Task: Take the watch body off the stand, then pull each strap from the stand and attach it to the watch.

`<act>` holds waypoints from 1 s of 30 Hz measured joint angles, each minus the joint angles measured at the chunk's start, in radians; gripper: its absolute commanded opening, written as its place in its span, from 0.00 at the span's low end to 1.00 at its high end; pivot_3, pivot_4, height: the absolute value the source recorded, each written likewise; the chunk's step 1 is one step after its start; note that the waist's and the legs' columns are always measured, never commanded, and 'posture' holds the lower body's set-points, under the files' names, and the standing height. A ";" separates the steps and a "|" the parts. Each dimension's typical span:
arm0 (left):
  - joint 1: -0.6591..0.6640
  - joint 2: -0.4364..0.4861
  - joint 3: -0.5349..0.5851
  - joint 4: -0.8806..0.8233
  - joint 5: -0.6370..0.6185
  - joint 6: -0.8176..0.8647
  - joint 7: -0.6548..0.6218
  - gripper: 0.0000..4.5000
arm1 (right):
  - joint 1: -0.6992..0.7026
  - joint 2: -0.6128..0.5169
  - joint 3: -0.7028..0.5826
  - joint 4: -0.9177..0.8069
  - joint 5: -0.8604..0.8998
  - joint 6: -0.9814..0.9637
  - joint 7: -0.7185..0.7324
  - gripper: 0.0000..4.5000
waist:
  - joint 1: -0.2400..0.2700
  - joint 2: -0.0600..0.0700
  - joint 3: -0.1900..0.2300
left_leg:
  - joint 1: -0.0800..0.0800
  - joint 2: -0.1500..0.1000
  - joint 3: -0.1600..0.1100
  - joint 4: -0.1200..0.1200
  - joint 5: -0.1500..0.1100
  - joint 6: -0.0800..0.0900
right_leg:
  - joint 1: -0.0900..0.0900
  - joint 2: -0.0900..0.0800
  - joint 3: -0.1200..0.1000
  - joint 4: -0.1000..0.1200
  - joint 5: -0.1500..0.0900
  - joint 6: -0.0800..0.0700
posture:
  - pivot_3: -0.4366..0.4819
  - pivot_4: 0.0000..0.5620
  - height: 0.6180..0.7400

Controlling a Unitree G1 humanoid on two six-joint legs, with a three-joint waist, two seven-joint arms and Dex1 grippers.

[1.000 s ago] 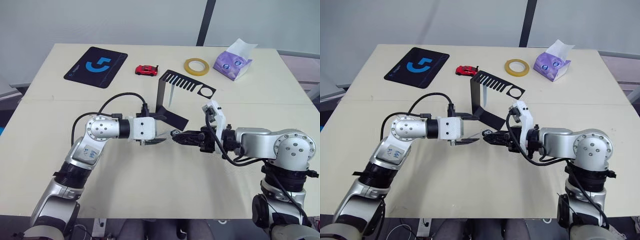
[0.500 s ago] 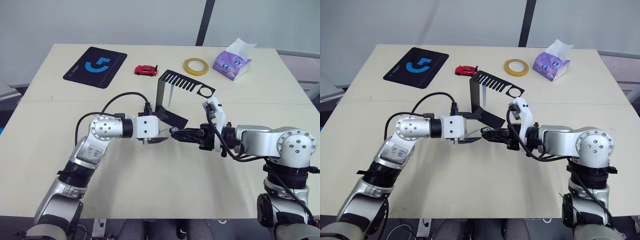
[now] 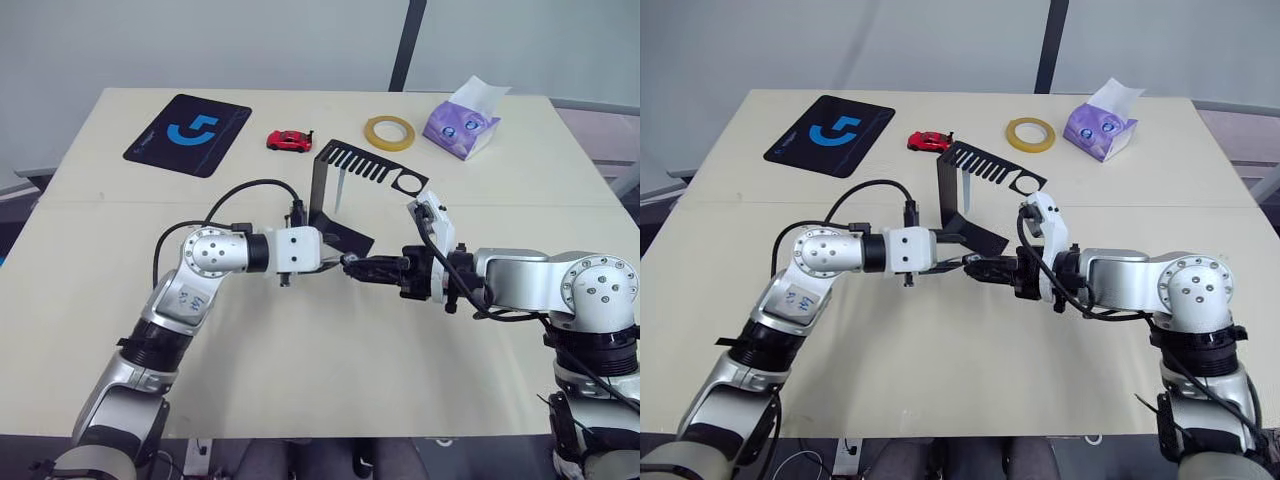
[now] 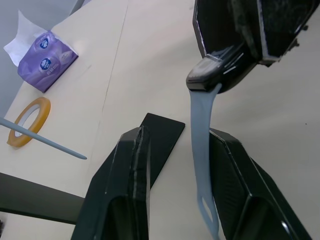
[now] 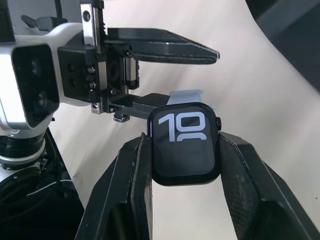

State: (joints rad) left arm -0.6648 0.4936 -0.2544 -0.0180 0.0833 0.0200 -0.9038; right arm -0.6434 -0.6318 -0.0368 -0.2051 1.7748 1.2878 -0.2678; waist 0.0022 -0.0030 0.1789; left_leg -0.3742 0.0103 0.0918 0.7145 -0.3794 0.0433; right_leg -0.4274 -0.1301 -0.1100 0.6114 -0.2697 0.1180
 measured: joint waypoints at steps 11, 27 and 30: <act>0.000 -0.007 0.000 0.003 -0.007 -0.001 -0.005 0.01 | 0.002 -0.060 0.066 -0.006 0.045 -0.088 -0.004 0.34 | 0.001 0.000 0.000 | 0.000 0.000 0.000 0.000 0.000 0.000 | 0.000 0.000 0.000 0.000 0.000 0.000 | 0.48 0.27 0.98; 0.000 -0.011 0.010 0.037 -0.048 -0.022 -0.016 0.01 | 0.007 -0.073 0.083 -0.017 0.056 -0.120 -0.004 0.34 | 0.000 0.000 0.000 | 0.000 0.000 0.000 0.000 0.000 0.000 | 0.000 -0.001 -0.001 -0.001 0.000 0.000 | 0.48 0.27 0.98; 0.000 -0.011 0.013 0.037 -0.049 -0.022 -0.016 0.01 | 0.007 -0.074 0.088 -0.018 0.056 -0.129 -0.004 0.34 | 0.000 0.000 0.000 | 0.000 0.000 0.000 0.000 0.000 0.000 | 0.000 0.000 -0.001 -0.001 0.000 0.000 | 0.48 0.27 0.98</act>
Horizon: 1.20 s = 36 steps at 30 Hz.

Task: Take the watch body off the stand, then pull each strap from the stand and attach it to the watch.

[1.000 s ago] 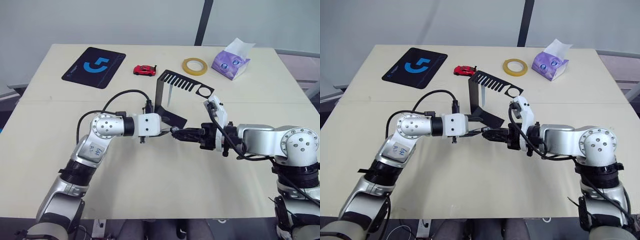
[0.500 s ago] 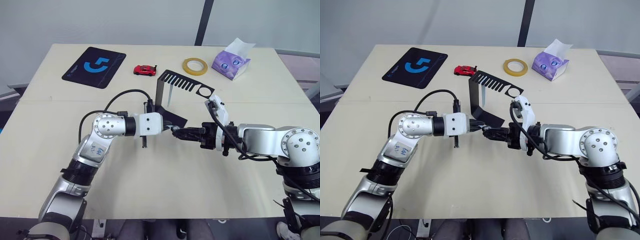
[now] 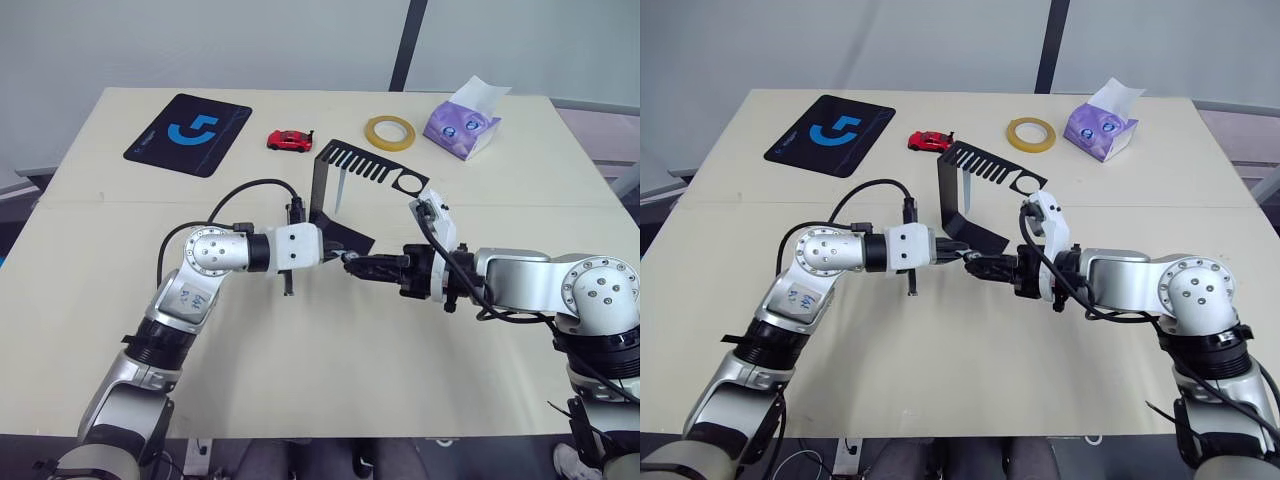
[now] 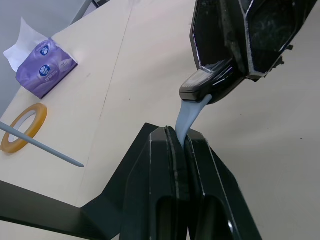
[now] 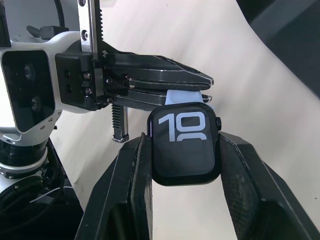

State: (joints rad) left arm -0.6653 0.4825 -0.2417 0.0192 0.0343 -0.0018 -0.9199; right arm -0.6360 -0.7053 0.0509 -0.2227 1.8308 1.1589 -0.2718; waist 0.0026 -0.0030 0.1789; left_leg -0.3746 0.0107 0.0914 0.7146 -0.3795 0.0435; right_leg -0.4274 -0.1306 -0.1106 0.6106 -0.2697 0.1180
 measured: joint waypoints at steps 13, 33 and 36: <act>0.010 0.003 0.005 -0.006 -0.007 -0.001 -0.008 0.01 | 0.000 -0.006 0.011 -0.005 0.005 -0.004 0.001 0.34 | 0.000 0.000 0.000 | 0.000 0.000 0.000 0.000 0.000 0.000 | 0.000 0.000 0.000 0.000 0.000 0.000 | 0.48 0.27 0.98; -0.056 0.202 0.125 -0.099 -0.429 0.443 -0.362 0.99 | 0.052 -0.239 0.182 -0.349 -0.727 -0.154 0.655 0.34 | 0.004 0.000 0.000 | -0.001 -0.001 -0.001 0.001 -0.001 0.001 | 0.000 0.001 0.000 -0.002 0.000 0.001 | 0.48 0.27 0.98; -0.074 0.210 0.124 -0.112 -0.464 0.453 -0.414 0.99 | 0.086 -0.281 0.226 -0.387 -0.924 -0.304 0.821 0.34 | 0.006 0.000 0.000 | -0.001 -0.002 0.000 0.001 -0.001 0.001 | 0.000 0.001 0.000 -0.003 0.001 0.001 | 0.48 0.27 0.98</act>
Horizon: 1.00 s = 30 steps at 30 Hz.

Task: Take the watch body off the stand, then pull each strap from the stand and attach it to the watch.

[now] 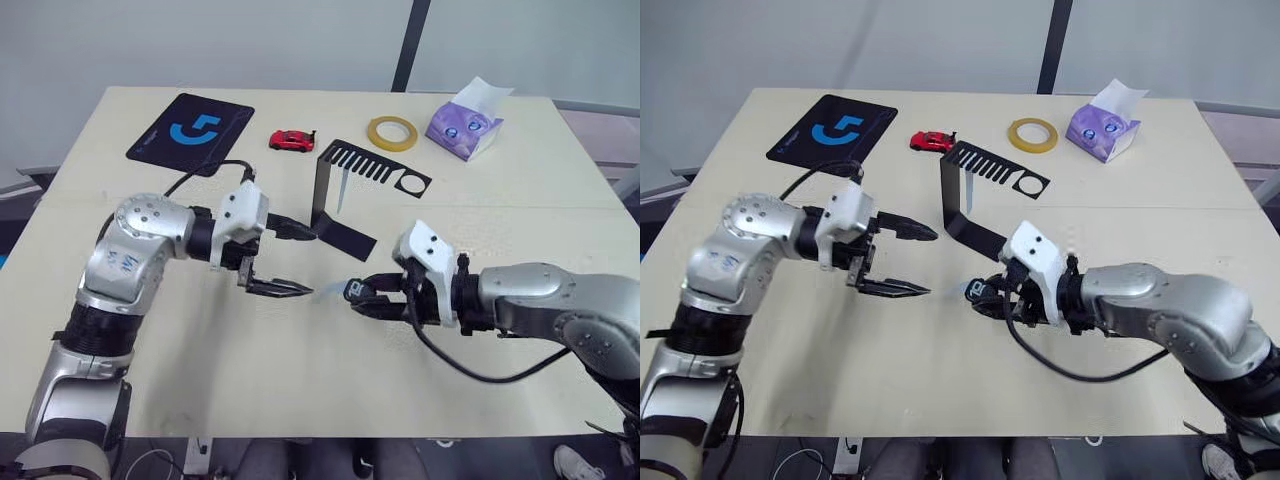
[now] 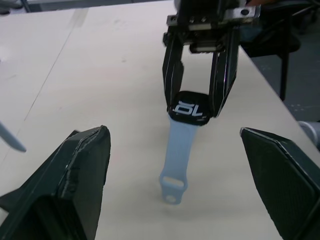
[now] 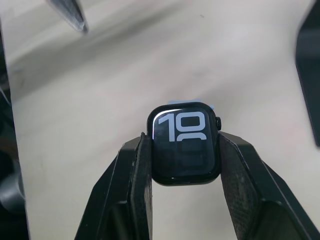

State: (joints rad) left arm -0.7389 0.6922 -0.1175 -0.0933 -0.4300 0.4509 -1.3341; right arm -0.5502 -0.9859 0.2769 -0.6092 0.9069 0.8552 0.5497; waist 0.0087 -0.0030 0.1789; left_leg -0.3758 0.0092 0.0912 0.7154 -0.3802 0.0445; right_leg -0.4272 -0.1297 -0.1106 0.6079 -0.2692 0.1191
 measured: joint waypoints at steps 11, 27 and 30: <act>0.021 0.025 -0.019 -0.020 -0.014 -0.040 -0.076 0.99 | 0.090 -0.007 0.020 0.012 -0.342 -0.254 0.256 0.34 | 0.001 0.000 0.000 | 0.001 0.000 0.000 0.001 0.000 0.000 | 0.000 0.001 0.000 0.001 0.000 0.000 | 0.48 0.27 0.98; 0.080 0.028 -0.020 -0.040 0.037 -0.117 -0.039 0.99 | 0.086 0.086 -0.048 0.034 -0.380 -0.193 0.305 0.34 | 0.012 0.000 0.000 | 0.001 0.000 0.000 0.001 0.000 0.000 | 0.000 0.001 0.000 0.001 0.000 0.000 | 0.48 0.27 0.98; 0.111 0.041 -0.018 -0.050 0.053 -0.147 -0.033 0.99 | 0.070 0.140 -0.078 0.043 -0.338 -0.121 0.275 0.34 | 0.012 0.000 0.000 | 0.001 0.000 0.000 0.001 0.000 0.000 | 0.000 0.001 0.000 0.002 0.000 0.000 | 0.48 0.27 0.98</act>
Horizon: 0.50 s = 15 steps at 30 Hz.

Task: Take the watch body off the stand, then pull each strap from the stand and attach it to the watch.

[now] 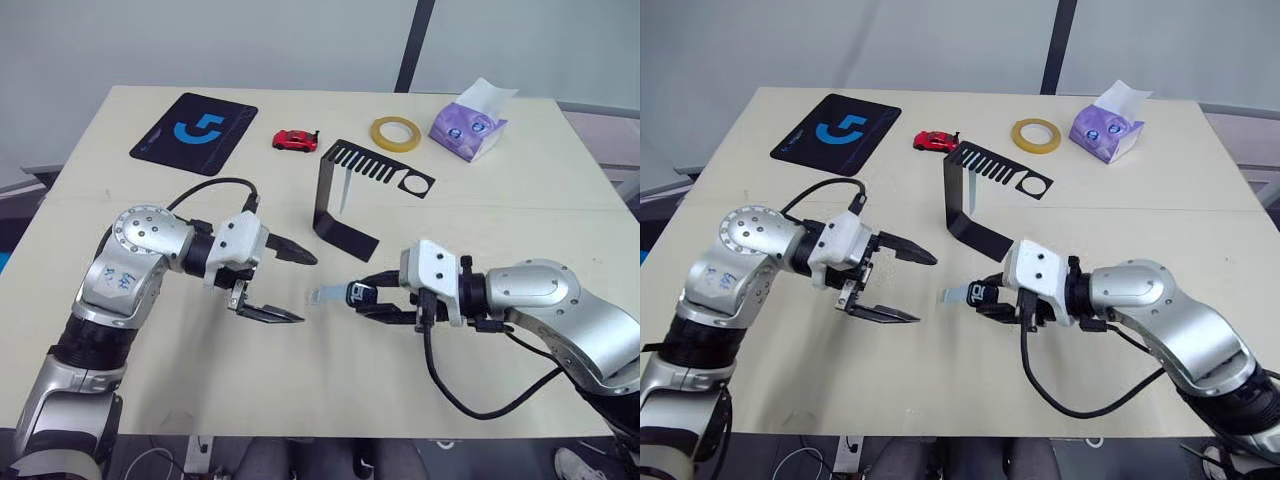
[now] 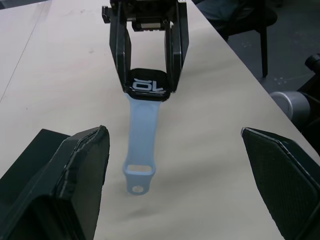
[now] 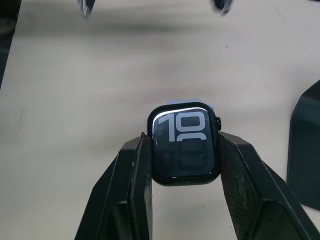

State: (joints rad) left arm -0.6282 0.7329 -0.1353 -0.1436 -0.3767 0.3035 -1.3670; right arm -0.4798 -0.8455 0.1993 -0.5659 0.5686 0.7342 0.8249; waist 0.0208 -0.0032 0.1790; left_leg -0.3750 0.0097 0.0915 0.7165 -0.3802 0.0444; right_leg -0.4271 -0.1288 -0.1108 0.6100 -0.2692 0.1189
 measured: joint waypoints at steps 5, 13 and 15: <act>0.053 0.080 0.041 0.015 -0.003 -0.006 -0.013 0.99 | -0.008 0.043 0.022 0.042 -0.060 -0.020 -0.007 0.34 | -0.002 0.000 0.000 | 0.001 0.000 0.000 0.000 0.000 0.000 | 0.000 0.001 0.000 0.000 0.000 0.000 | 0.48 0.27 0.98; 0.109 0.184 0.089 0.111 0.016 -0.057 -0.032 0.99 | -0.045 0.213 0.149 0.170 -0.177 -0.087 -0.008 0.34 | -0.015 0.000 0.000 | 0.001 0.000 0.001 -0.001 0.000 -0.001 | 0.000 0.000 0.000 0.001 0.000 -0.001 | 0.48 0.27 0.98; 0.127 0.192 0.096 0.109 0.019 -0.065 -0.032 0.99 | -0.029 0.231 0.185 0.192 -0.200 -0.104 0.002 0.34 | -0.017 0.000 0.000 | 0.001 0.000 0.001 -0.001 0.000 -0.001 | 0.000 0.000 0.000 0.001 0.000 -0.001 | 0.48 0.27 0.98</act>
State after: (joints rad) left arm -0.5008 0.9249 -0.0389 -0.0343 -0.3574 0.2386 -1.3986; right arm -0.5083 -0.6150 0.3847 -0.3743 0.3687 0.6303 0.8266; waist 0.0035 -0.0031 0.1790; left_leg -0.3742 0.0094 0.0921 0.7158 -0.3805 0.0438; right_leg -0.4272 -0.1289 -0.1112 0.6112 -0.2696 0.1183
